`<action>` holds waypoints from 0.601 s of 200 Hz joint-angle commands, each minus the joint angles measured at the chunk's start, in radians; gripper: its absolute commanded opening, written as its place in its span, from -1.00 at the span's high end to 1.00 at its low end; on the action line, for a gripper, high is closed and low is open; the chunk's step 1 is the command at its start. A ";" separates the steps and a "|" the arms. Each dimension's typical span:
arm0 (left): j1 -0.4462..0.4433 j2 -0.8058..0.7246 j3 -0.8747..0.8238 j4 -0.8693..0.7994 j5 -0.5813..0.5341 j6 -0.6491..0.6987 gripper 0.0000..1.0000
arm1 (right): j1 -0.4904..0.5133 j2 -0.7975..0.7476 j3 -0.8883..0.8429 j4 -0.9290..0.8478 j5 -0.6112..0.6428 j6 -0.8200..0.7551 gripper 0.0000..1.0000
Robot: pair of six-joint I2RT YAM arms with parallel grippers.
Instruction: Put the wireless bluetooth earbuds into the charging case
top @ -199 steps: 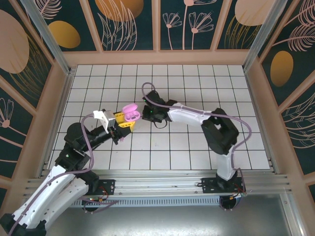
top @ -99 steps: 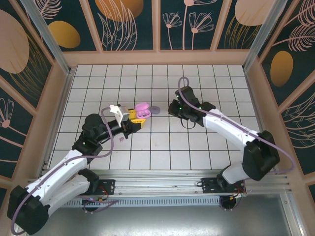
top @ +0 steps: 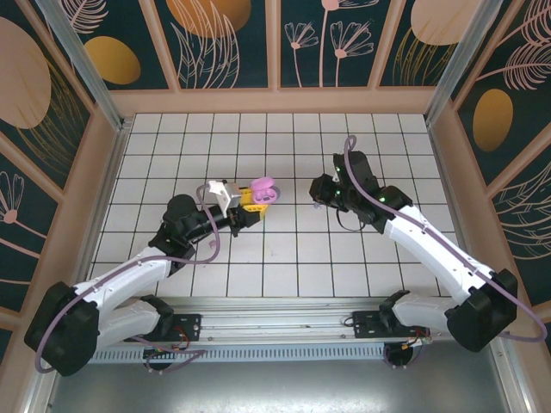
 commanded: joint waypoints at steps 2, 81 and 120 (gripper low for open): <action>-0.014 0.034 0.008 0.127 -0.020 -0.011 0.80 | -0.005 -0.038 0.027 -0.035 -0.055 -0.033 0.73; -0.062 0.138 0.030 0.192 -0.110 0.034 0.80 | 0.009 -0.081 0.108 -0.051 -0.149 -0.098 0.75; -0.094 0.177 0.055 0.176 -0.135 0.064 0.81 | 0.036 -0.055 0.124 -0.038 -0.174 -0.102 0.75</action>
